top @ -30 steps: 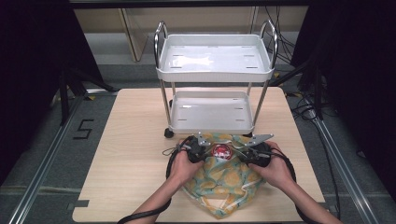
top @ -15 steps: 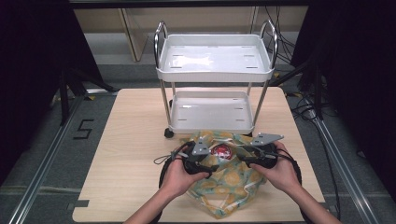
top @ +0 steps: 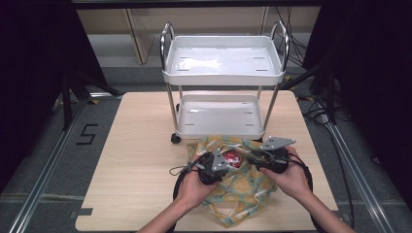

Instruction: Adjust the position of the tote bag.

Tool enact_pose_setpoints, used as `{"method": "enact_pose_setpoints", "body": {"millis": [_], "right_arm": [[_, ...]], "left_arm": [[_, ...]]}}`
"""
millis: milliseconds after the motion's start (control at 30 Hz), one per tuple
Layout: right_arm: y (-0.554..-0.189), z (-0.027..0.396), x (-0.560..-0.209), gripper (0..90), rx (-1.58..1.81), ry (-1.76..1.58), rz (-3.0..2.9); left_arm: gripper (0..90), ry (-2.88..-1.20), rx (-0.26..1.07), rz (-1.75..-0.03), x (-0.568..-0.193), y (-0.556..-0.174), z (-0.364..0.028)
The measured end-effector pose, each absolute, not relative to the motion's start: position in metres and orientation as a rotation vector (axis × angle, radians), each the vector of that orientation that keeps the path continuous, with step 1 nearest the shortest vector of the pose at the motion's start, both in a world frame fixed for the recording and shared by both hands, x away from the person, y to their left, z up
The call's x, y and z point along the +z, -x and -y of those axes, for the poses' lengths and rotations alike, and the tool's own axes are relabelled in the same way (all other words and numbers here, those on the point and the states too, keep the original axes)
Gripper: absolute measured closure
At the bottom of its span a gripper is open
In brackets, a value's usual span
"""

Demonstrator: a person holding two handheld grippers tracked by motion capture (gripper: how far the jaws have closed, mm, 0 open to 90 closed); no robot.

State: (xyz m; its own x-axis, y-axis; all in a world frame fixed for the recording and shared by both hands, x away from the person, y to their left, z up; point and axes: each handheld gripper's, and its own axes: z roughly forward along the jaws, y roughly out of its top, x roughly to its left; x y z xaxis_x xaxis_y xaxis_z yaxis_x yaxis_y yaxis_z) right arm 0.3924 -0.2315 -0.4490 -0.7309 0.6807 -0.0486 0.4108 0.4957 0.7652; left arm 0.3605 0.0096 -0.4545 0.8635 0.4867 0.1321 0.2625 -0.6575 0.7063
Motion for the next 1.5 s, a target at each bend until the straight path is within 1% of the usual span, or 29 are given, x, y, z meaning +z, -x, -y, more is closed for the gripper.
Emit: {"method": "enact_pose_setpoints", "body": {"millis": [67,100,233,400,467,533,567,667,733,767,800,833,900,933,967,1000,1033,1067,1133,1200,1233,1267,1300,1333,1367,1400,1433,1467,1500], "right_arm": [[-0.393,0.231,-0.45,63.9,1.09,-0.93,-2.398],[-0.394,0.232,-0.45,64.0,1.086,-0.916,-2.399],[-0.393,0.23,-0.451,64.4,1.089,-0.96,-2.399],[-0.394,0.231,-0.452,65.9,1.08,-0.915,-2.419],[-0.393,0.229,-0.451,67.1,1.08,-0.929,-2.422],[-0.393,0.229,-0.45,67.5,1.085,-0.926,-2.419],[-0.392,0.23,-0.45,67.6,1.091,-0.908,-2.408],[-0.39,0.229,-0.449,67.7,1.095,-0.918,-2.421],[-0.386,0.228,-0.447,69.9,1.095,-0.914,-2.423],[-0.386,0.228,-0.446,71.3,1.087,-0.882,-2.428],[-0.384,0.227,-0.445,72.6,1.094,-0.903,-2.44],[-0.382,0.226,-0.444,73.5,1.098,-0.913,-2.439],[-0.38,0.224,-0.444,74.3,1.101,-0.875,-2.438],[-0.38,0.223,-0.443,74.4,1.101,-0.87,-2.443],[-0.379,0.222,-0.443,74.4,1.106,-0.879,-2.443],[-0.379,0.221,-0.443,74.0,1.104,-0.867,-2.453],[-0.379,0.22,-0.443,73.1,1.101,-0.868,-2.455],[-0.379,0.219,-0.444,71.4,1.111,-0.874,-2.439],[-0.38,0.22,-0.443,70.7,1.102,-0.868,-2.426],[-0.385,0.221,-0.442,71.1,1.103,-0.928,-2.419],[-0.388,0.222,-0.443,71.4,1.096,-0.902,-2.412],[-0.39,0.222,-0.444,72.2,1.093,-0.912,-2.405],[-0.39,0.221,-0.445,73.9,1.1,-0.932,-2.41],[-0.392,0.222,-0.445,76.4,1.087,-0.884,-2.42],[-0.393,0.222,-0.445,79.6,1.086,-0.89,-2.409],[-0.393,0.222,-0.445,79.6,1.086,-0.89,-2.409],[-0.391,0.22,-0.446,84.3,1.084,-0.919,-2.414],[-0.391,0.22,-0.446,84.3,1.084,-0.919,-2.414],[-0.393,0.22,-0.447,85.7,1.075,-0.914,-2.418]], "left_arm": [[89.3,-2.326,0.376,-0.556,-0.458,-0.359,-0.008],[89.5,-2.334,0.351,-0.556,-0.459,-0.359,-0.008],[89.7,-2.385,0.299,-0.543,-0.462,-0.356,-0.007],[89.7,-2.426,0.247,-0.546,-0.474,-0.35,-0.007],[89.6,-2.419,0.227,-0.561,-0.479,-0.348,-0.006],[89.7,-2.424,0.236,-0.543,-0.479,-0.348,-0.006],[89.6,-2.439,0.213,-0.549,-0.48,-0.347,-0.007],[89.6,-2.443,0.209,-0.546,-0.481,-0.348,-0.007],[89.5,-2.437,0.201,-0.544,-0.481,-0.348,-0.007],[89.5,-2.437,0.221,-0.528,-0.479,-0.349,-0.008],[89.5,-2.388,0.213,-0.567,-0.481,-0.347,-0.006],[89.4,-2.379,0.209,-0.574,-0.48,-0.346,-0.005],[89.2,-2.402,0.212,-0.538,-0.478,-0.347,-0.006],[88.9,-2.381,0.213,-0.553,-0.479,-0.346,-0.005],[88.5,-2.428,0.223,-0.492,-0.478,-0.349,-0.007],[88.1,-2.424,0.208,-0.505,-0.479,-0.348,-0.007],[87.8,-2.368,0.198,-0.553,-0.481,-0.346,-0.004],[87.1,-2.376,0.219,-0.532,-0.481,-0.347,-0.005],[85.0,-2.373,0.202,-0.553,-0.481,-0.346,-0.005],[79.5,-2.392,0.191,-0.527,-0.48,-0.349,-0.006],[76.6,-2.403,0.194,-0.503,-0.478,-0.35,-0.007],[72.4,-2.343,0.192,-0.549,-0.478,-0.348,-0.005],[66.7,-2.343,0.192,-0.549,-0.478,-0.348,-0.005],[62.6,-2.366,0.212,-0.494,-0.473,-0.349,-0.007],[59.4,-2.372,0.204,-0.482,-0.47,-0.35,-0.008],[55.9,-2.372,0.204,-0.482,-0.47,-0.35,-0.008],[52.2,-2.315,0.192,-0.494,-0.463,-0.346,-0.007],[48.7,-2.315,0.192,-0.494,-0.463,-0.346,-0.007],[48.7,-2.292,0.191,-0.512,-0.462,-0.345,-0.006]]}}
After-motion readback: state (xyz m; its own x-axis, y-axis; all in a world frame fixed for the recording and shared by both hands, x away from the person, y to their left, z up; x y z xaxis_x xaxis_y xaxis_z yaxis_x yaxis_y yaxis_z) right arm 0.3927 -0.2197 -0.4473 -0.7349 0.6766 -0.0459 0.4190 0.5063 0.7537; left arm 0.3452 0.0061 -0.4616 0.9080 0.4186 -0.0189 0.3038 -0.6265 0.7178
